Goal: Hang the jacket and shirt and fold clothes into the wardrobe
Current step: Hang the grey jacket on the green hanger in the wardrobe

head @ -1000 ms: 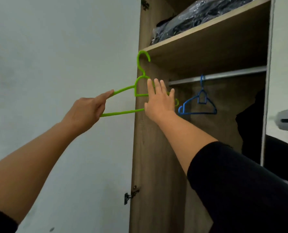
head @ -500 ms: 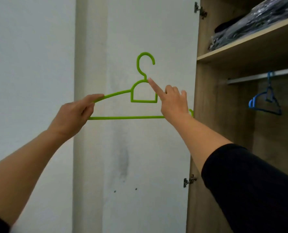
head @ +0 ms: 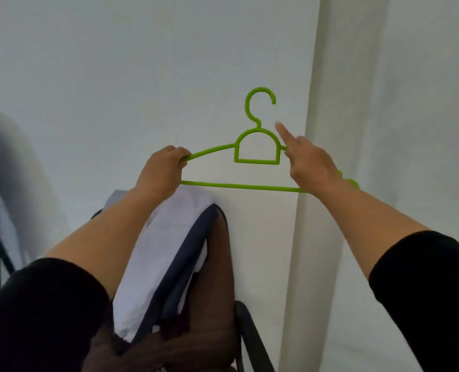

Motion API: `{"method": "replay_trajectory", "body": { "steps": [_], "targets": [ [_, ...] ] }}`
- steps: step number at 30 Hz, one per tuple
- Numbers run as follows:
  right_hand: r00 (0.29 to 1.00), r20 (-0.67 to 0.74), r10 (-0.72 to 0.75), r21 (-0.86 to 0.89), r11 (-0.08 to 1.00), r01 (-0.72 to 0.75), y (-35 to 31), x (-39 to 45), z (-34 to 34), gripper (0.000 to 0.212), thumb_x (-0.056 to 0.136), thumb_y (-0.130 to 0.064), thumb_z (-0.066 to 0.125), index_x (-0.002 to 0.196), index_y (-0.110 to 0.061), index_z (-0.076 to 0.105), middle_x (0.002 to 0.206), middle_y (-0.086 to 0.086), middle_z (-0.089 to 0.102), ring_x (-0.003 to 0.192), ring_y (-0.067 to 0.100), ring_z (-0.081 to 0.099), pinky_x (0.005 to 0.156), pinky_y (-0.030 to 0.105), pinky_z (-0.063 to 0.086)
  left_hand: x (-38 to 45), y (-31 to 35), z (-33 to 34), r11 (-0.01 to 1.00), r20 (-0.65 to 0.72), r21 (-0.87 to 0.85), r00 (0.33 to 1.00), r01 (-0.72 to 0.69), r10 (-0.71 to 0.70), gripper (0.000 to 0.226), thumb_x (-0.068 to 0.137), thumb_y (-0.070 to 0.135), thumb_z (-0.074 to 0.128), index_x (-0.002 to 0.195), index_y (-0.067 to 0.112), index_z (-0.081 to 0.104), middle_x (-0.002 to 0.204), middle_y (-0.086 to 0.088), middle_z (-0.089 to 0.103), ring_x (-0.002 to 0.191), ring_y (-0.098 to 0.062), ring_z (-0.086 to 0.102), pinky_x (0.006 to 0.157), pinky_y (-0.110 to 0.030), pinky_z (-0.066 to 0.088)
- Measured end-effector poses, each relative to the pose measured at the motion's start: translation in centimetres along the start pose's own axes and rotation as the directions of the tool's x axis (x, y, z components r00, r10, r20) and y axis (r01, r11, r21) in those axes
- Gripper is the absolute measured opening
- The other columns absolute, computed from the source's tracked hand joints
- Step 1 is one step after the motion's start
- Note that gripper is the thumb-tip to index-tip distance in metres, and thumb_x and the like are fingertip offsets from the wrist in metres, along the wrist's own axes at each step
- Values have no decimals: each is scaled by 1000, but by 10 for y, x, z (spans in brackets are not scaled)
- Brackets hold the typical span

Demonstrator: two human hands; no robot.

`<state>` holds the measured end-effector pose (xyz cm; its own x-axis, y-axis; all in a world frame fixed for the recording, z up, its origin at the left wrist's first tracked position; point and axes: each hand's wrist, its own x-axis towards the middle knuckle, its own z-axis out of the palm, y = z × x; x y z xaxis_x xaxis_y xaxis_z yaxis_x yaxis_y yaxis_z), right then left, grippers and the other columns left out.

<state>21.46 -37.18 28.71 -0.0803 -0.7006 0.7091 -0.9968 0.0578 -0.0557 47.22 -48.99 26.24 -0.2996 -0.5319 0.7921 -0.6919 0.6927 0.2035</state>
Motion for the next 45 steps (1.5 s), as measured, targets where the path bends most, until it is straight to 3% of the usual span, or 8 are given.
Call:
{"method": "replay_trajectory", "body": {
  "steps": [7, 11, 15, 26, 30, 34, 40, 45],
  "targets": [
    [990, 58, -130, 0, 991, 130, -77, 22, 66, 45, 102, -28, 30, 147, -24, 28, 125, 10, 52, 98, 39, 57, 77, 43, 44, -29, -91, -28, 986, 15, 86, 989, 145, -147, 23, 90, 6, 54, 110, 7, 66, 98, -16, 67, 92, -34, 61, 83, -38, 46],
    [994, 32, -102, -63, 993, 103, -83, 36, 97, 36, 102, -21, 31, 136, -15, 43, 115, 13, 53, 87, 42, 58, 65, 38, 37, -26, -111, -7, 971, 42, 94, 974, 219, -224, 42, 89, 14, 57, 131, 15, 50, 126, -13, 55, 109, -31, 55, 95, -40, 44],
    [999, -22, -31, -59, 998, 29, -62, 53, 134, 31, 102, -20, 31, 123, -6, 49, 109, 16, 54, 80, 42, 56, 60, 36, 33, -14, -115, 39, 945, 100, 154, 946, 290, -307, 64, 90, 26, 56, 145, 19, 24, 145, -10, 30, 123, -31, 45, 100, -45, 38],
    [998, 30, 59, 110, 992, -62, 18, 91, 256, 29, 101, -21, 34, 116, -4, 50, 100, 17, 54, 73, 41, 52, 61, 39, 38, 42, -93, 238, 886, 475, 412, 780, 213, -408, 97, 72, 78, 47, 146, 24, 16, 154, -16, 7, 141, -38, 7, 107, -62, 15],
    [997, 70, 42, 143, 988, -51, 30, 97, 284, 29, 101, -22, 35, 119, -6, 50, 102, 16, 54, 77, 43, 54, 64, 41, 41, 52, -94, 275, 818, 424, 506, 748, 273, -511, 106, 71, 69, 58, 148, 22, 1, 155, -21, -9, 141, -44, -7, 104, -69, 5],
    [995, 93, 34, 157, 986, -48, 36, 104, 300, 31, 101, -23, 34, 121, -7, 50, 104, 15, 55, 78, 43, 54, 65, 42, 43, 63, -99, 287, 717, 367, 617, 687, 324, -627, 98, 82, 41, 59, 149, 17, -8, 155, -20, 6, 141, -36, 13, 110, -58, 18],
    [993, 112, 33, 173, 984, -52, 36, 109, 301, 31, 101, -23, 34, 120, -6, 51, 105, 15, 55, 79, 41, 54, 66, 40, 42, 73, -116, 265, 795, 280, 435, 776, 423, -565, 47, 88, 11, 52, 132, 0, 42, 126, -19, 53, 118, -31, 51, 91, -34, 43],
    [989, 145, 39, 227, 971, -72, 27, 108, 287, 31, 101, -23, 34, 116, -5, 54, 107, 15, 54, 84, 39, 55, 71, 40, 43, 76, -125, 218, 806, 235, 195, 771, 559, -592, 23, 83, 4, 49, 100, 1, 63, 104, -18, 65, 97, -31, 59, 69, -28, 38]
  ]
}}
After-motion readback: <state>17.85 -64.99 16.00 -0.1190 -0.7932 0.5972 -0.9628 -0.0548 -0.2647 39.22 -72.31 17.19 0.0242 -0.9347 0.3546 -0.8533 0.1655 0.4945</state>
